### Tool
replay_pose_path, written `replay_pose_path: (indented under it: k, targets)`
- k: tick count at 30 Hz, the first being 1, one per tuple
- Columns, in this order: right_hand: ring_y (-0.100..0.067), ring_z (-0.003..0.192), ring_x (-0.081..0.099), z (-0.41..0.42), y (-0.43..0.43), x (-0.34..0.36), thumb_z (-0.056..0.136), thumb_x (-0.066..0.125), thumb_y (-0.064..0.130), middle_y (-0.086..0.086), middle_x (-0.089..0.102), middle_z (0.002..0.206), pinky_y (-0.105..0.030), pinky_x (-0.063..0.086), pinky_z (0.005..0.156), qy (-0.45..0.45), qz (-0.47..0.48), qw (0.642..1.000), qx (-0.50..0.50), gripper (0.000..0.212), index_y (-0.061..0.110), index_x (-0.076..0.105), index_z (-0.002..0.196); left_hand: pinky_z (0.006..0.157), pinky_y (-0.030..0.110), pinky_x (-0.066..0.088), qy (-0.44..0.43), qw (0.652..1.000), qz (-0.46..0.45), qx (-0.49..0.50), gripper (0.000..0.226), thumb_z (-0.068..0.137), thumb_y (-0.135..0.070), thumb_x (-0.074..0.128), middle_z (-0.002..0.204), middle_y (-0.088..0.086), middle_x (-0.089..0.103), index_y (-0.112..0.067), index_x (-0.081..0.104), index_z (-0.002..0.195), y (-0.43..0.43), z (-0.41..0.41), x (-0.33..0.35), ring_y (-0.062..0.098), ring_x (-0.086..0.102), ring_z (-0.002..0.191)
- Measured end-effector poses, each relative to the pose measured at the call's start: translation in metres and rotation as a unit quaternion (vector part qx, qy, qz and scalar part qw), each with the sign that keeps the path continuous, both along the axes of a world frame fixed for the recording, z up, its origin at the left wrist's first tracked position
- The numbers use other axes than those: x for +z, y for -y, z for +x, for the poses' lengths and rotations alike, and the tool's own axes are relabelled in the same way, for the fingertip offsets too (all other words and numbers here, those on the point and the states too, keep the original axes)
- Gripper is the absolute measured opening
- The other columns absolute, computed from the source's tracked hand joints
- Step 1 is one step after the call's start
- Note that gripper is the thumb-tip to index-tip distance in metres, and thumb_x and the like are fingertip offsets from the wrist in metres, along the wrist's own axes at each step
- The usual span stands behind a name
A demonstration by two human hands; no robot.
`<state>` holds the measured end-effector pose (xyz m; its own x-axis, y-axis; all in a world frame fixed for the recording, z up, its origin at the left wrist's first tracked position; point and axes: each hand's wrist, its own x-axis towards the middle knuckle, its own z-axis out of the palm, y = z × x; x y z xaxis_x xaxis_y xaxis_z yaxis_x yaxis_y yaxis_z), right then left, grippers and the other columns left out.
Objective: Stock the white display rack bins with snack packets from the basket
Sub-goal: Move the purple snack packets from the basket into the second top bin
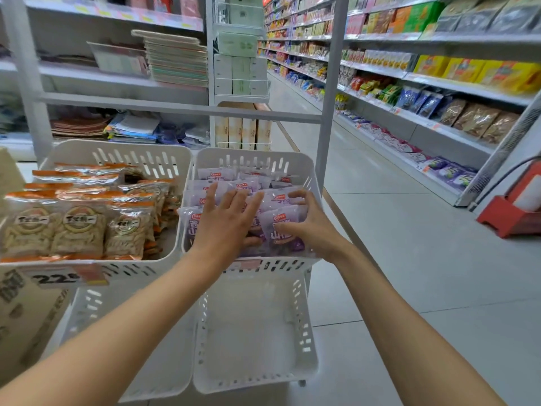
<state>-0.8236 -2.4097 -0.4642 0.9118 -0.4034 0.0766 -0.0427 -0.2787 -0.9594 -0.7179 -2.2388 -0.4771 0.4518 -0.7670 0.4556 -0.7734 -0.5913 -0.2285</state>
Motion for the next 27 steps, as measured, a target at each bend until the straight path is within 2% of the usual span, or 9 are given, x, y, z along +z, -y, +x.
replay_pose_path:
  k: [3,6,8,11,14,17,19,23,27]
  targets:
    - [-0.026,0.105,0.066,-0.004,0.008,0.004,0.081,0.075,0.002,-0.011,0.053,0.129,-0.039,0.062,0.074,0.05,0.063,0.996,-0.038,0.071,0.032,0.039,0.135,0.119,0.057,0.007,-0.001,1.0,0.002,0.004,0.097,0.083,-0.07,0.054,0.152,0.008,0.038,-0.021,0.017,0.157,-0.002,-0.001,0.003,0.029,0.032,0.142]
    - [-0.027,0.106,0.066,-0.008,0.009,0.002,0.087,0.067,-0.001,-0.009,0.053,0.131,-0.036,0.061,0.073,0.042,0.087,0.995,-0.021,0.088,0.038,0.021,0.15,0.12,0.057,0.005,-0.01,1.0,0.017,0.012,0.096,0.086,-0.07,0.048,0.157,0.008,0.029,-0.022,0.007,0.158,-0.002,-0.004,0.004,0.029,0.025,0.146]
    - [-0.028,0.114,0.062,-0.009,0.001,-0.001,0.088,0.066,0.001,-0.01,0.046,0.142,-0.033,0.061,0.076,0.029,0.055,0.998,-0.004,0.089,0.042,0.016,0.149,0.12,0.057,0.004,-0.011,1.0,0.017,0.014,0.096,0.087,-0.07,0.048,0.159,0.008,0.027,-0.021,0.006,0.158,-0.003,-0.005,0.005,0.029,0.023,0.147]
    - [-0.02,0.126,0.053,-0.016,-0.004,-0.005,0.08,0.081,0.018,0.004,0.028,0.154,-0.037,0.057,0.092,0.012,-0.045,0.999,-0.026,0.104,0.046,0.009,0.15,0.12,0.057,0.003,-0.02,1.0,0.016,0.01,0.096,0.087,-0.069,0.048,0.16,0.008,0.026,-0.02,0.005,0.158,-0.004,-0.008,0.008,0.029,0.021,0.148]
    - [-0.017,0.119,0.059,-0.023,-0.007,-0.007,0.082,0.079,0.026,0.0,0.043,0.147,-0.039,0.058,0.09,0.025,-0.039,0.998,-0.033,0.084,0.038,0.026,0.145,0.12,0.057,0.002,-0.032,0.999,0.024,0.01,0.095,0.089,-0.067,0.048,0.161,0.008,0.023,-0.021,0.002,0.158,-0.006,-0.01,0.011,0.028,0.019,0.149]
    - [-0.017,0.115,0.06,-0.021,-0.015,-0.009,0.092,0.068,0.018,-0.003,0.05,0.141,-0.033,0.058,0.089,0.084,0.05,0.988,-0.121,0.065,0.031,0.032,0.145,0.121,0.057,0.002,-0.036,0.999,0.031,0.009,0.095,0.09,-0.067,0.046,0.162,0.008,0.02,-0.021,-0.002,0.158,-0.005,-0.011,0.012,0.028,0.016,0.15]
    - [-0.016,0.114,0.061,-0.018,-0.021,-0.011,0.095,0.063,0.009,0.002,0.05,0.137,-0.035,0.059,0.085,0.106,0.069,0.985,-0.119,0.064,0.032,0.032,0.146,0.121,0.057,0.003,-0.036,0.999,0.035,0.009,0.099,0.088,-0.069,0.047,0.162,0.008,0.019,-0.021,-0.004,0.158,-0.006,-0.012,0.012,0.028,0.015,0.151]
    - [-0.01,0.109,0.059,-0.014,-0.027,-0.013,0.097,0.056,0.002,0.017,0.045,0.126,-0.033,0.061,0.078,0.072,0.039,0.995,-0.059,0.074,0.037,0.02,0.152,0.12,0.058,0.001,-0.035,0.999,0.024,-0.006,0.103,0.085,-0.069,0.054,0.162,0.009,0.02,-0.019,0.0,0.158,-0.007,-0.011,0.008,0.028,0.016,0.151]
    - [-0.019,0.123,0.055,-0.017,-0.026,-0.013,0.079,0.071,0.001,0.005,0.038,0.146,-0.039,0.061,0.082,0.071,0.005,0.996,-0.061,0.102,0.049,0.014,0.15,0.121,0.056,-0.003,-0.046,0.999,-0.008,-0.028,0.098,0.087,-0.061,0.059,0.162,0.01,0.023,-0.017,0.008,0.158,-0.012,-0.012,0.01,0.028,0.017,0.151]
